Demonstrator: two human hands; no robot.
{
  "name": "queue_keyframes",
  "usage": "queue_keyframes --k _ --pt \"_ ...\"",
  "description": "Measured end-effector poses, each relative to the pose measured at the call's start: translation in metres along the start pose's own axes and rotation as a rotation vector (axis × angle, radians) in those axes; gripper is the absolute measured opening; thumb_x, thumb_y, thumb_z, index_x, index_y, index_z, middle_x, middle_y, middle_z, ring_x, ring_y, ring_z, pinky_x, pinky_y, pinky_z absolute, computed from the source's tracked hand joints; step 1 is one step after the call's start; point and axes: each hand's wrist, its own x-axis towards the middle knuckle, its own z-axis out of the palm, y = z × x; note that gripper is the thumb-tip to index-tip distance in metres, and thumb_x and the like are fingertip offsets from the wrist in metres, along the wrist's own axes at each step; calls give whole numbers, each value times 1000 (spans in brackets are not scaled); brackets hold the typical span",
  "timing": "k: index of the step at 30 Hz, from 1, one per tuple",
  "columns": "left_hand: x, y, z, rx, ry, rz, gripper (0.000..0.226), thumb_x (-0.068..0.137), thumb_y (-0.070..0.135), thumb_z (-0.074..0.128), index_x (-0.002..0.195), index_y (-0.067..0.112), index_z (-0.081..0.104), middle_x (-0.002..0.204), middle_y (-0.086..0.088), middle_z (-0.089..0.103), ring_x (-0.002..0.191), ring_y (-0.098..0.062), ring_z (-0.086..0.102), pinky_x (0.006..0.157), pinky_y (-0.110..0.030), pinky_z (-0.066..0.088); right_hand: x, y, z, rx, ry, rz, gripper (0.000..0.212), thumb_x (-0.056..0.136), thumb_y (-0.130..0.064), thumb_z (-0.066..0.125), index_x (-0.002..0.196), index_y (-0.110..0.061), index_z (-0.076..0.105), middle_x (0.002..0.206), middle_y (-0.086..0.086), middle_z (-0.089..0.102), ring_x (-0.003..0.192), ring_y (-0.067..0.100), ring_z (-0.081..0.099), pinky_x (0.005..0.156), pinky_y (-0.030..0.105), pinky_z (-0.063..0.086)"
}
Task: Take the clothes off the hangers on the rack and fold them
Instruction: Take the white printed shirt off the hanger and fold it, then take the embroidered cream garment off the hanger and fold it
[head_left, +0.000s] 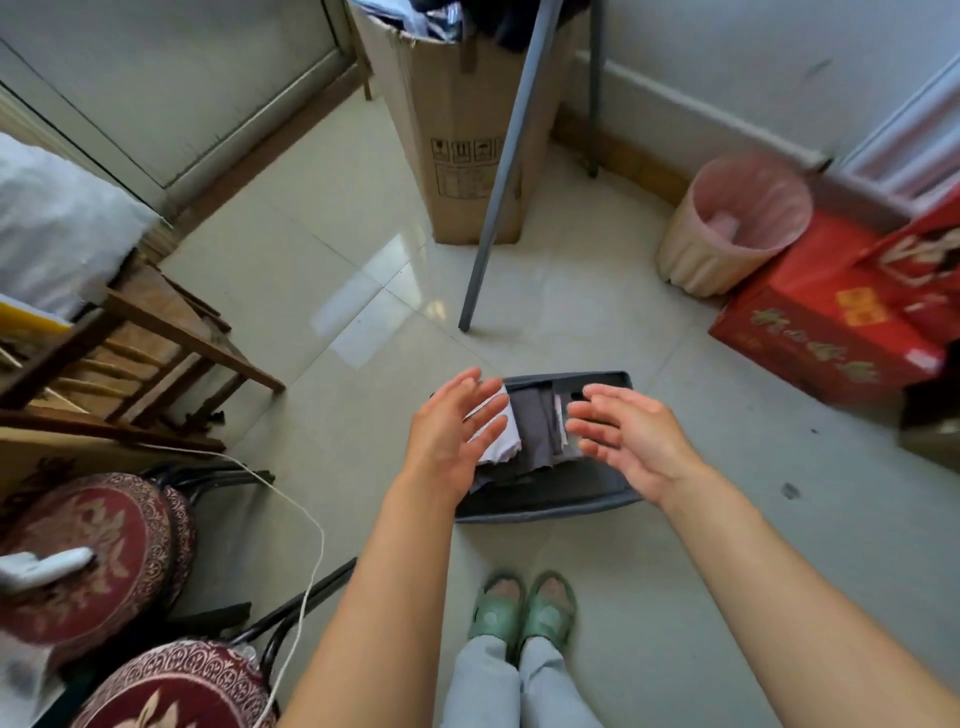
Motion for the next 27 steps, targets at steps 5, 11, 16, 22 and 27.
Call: queue_keyframes --k 5,11,16,22,27 --pt "-63 34 49 -83 -125 13 25 100 20 53 123 13 60 99 -3 74 86 -16 73 73 -30 56 -72 -53 -38 241 66 -79 11 99 -11 48 101 -12 59 83 7 71 69 18 67 65 29 49" --pt "-146 65 113 60 -360 72 18 99 21 53 113 16 64 90 -1 76 78 -13 73 67 -28 57 -149 -102 -61 425 143 -228 13 99 -12 46 98 -15 59 74 2 72 61 13 68 60 26 49" --pt "-196 70 152 193 -512 121 17 99 21 53 109 17 65 88 1 75 75 -12 71 66 -27 56 -200 -127 -80 464 183 -363 15 99 -14 47 101 -14 62 77 2 73 63 13 68 61 27 50" --pt "-242 64 204 225 -643 95 16 98 21 53 106 17 66 86 2 75 69 -10 71 70 -27 55 -263 -133 -131 598 293 -515 15 98 -12 49 100 -12 64 79 6 72 67 17 67 65 30 50" --pt "-282 27 251 270 -760 74 12 96 19 55 94 16 66 83 -2 67 72 -15 57 71 -28 48 -311 -124 -192 662 416 -609 15 98 -14 50 102 -12 65 82 7 73 69 18 67 65 31 51"
